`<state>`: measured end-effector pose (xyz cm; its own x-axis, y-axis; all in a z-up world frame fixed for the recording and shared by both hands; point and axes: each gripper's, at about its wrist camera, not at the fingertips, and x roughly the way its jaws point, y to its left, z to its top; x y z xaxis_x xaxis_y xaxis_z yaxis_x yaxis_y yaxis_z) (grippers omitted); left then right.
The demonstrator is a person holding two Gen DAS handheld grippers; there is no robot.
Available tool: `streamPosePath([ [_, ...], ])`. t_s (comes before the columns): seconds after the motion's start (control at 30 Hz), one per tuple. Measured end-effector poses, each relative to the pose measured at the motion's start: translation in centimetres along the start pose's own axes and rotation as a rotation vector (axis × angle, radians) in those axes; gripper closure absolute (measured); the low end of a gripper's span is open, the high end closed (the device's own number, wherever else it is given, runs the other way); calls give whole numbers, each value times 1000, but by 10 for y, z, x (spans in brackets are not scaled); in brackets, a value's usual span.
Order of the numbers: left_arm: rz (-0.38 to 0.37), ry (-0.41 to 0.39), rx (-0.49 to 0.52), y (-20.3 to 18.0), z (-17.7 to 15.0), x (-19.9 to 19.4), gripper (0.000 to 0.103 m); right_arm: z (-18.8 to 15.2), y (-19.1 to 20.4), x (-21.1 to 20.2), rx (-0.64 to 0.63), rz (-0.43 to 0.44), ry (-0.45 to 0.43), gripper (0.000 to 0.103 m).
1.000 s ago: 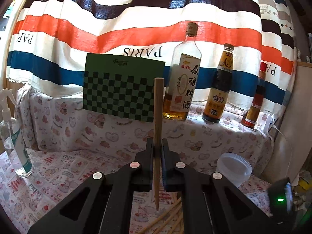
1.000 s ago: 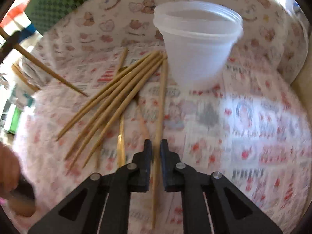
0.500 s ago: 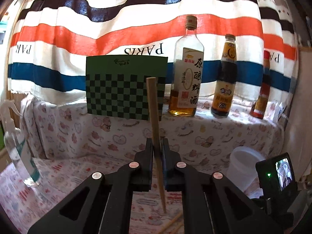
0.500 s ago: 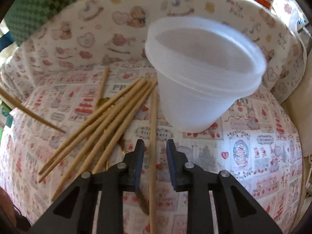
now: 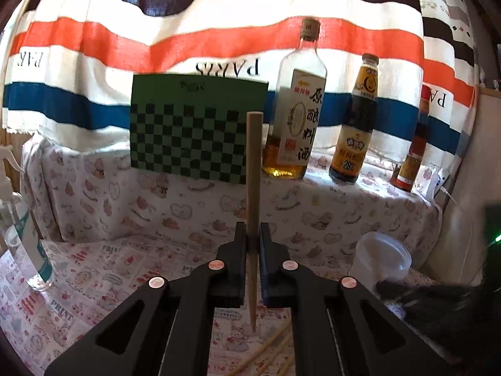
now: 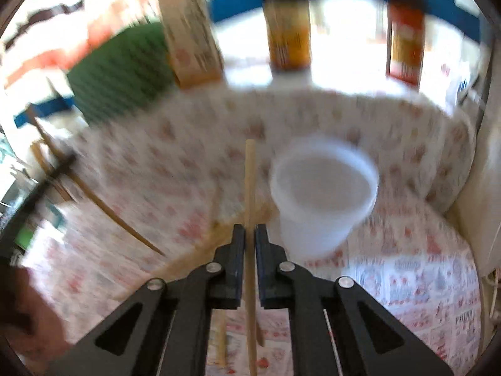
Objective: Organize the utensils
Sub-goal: 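Carry both chopsticks over the white cup and open both tools to drop them in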
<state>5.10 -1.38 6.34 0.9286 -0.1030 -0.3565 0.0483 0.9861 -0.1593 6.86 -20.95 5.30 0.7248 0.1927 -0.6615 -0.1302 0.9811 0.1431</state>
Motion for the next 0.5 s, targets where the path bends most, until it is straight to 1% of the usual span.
streamPosePath([
  [0.07, 1, -31, 10, -2, 1, -6, 97, 8, 3, -27, -2, 22, -123, 96],
  [0.1, -12, -41, 6, -2, 1, -9, 97, 12, 6, -39, -4, 27, -192, 97],
  [0.17, -61, -34, -25, 1, 3, -10, 97, 16, 3, -68, -5, 33, -327, 97],
  [0.2, -76, -30, -46, 4, 3, -10, 97, 17, 5, -75, -4, 31, -378, 97],
  [0.27, -83, -31, -70, 6, 3, -10, 97, 19, 5, -92, 0, 11, -484, 97],
  [0.33, -84, -47, -84, 7, 4, -13, 97, 20, 5, -106, 4, -20, -562, 97],
  [0.37, -83, -49, -97, 7, 5, -16, 97, 22, 2, -112, 11, -17, -600, 97],
  [0.4, -88, -62, -114, 6, 6, -22, 97, 24, -4, -117, 14, -11, -618, 97],
  [0.43, -104, -90, -118, 3, 8, -30, 97, 26, -8, -119, 22, -6, -643, 97],
  [0.5, -116, -159, -86, -10, 14, -46, 97, 28, -18, -117, 38, -2, -688, 97],
])
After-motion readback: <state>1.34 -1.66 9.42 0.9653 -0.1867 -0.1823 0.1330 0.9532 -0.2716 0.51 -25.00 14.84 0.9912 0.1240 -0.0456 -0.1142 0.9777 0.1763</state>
